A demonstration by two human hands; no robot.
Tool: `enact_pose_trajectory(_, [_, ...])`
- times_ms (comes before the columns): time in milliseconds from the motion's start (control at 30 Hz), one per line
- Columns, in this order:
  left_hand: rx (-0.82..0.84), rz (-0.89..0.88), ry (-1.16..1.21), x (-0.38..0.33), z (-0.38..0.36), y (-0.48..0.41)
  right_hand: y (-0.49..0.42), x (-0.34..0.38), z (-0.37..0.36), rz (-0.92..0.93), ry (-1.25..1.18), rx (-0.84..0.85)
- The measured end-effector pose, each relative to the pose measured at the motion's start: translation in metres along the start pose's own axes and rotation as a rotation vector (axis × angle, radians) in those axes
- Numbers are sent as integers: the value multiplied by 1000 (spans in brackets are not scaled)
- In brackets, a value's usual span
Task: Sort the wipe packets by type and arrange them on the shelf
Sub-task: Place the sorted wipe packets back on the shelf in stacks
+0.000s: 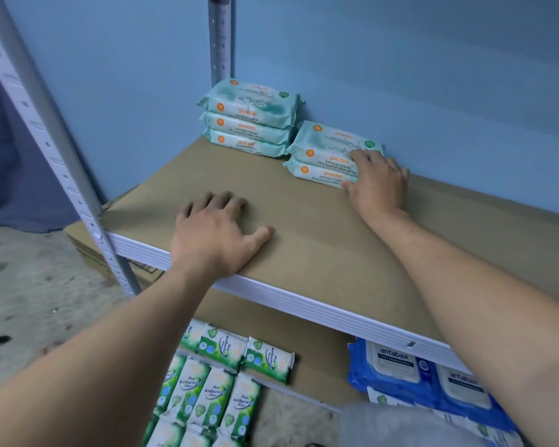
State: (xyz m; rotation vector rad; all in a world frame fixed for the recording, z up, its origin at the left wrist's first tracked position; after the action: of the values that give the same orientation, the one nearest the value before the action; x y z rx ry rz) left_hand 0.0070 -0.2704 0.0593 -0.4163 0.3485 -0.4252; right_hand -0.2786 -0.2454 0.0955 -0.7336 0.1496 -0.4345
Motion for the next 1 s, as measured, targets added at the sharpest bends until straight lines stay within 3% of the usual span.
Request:
enact_pose_trajectory(800, [-4,-1,4,-1,2,1,-28,-4,-26,10,-12,34])
enact_pose_trajectory(1000, [13,13,12,0,3,1,-36,-4,-8,53,136,266])
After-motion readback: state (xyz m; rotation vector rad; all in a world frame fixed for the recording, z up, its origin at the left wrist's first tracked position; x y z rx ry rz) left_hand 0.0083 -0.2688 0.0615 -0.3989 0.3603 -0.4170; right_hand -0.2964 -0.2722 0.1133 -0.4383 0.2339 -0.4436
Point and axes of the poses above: each hand's wrist, its own y-axis away from the middle knuckle, its own z-axis out of the back of the hand, x = y × z, the point moved 2 cm from there along -y, towards the middle knuckle, and after that the axes turned 15 degrees about -x, right-handed, at the moved point
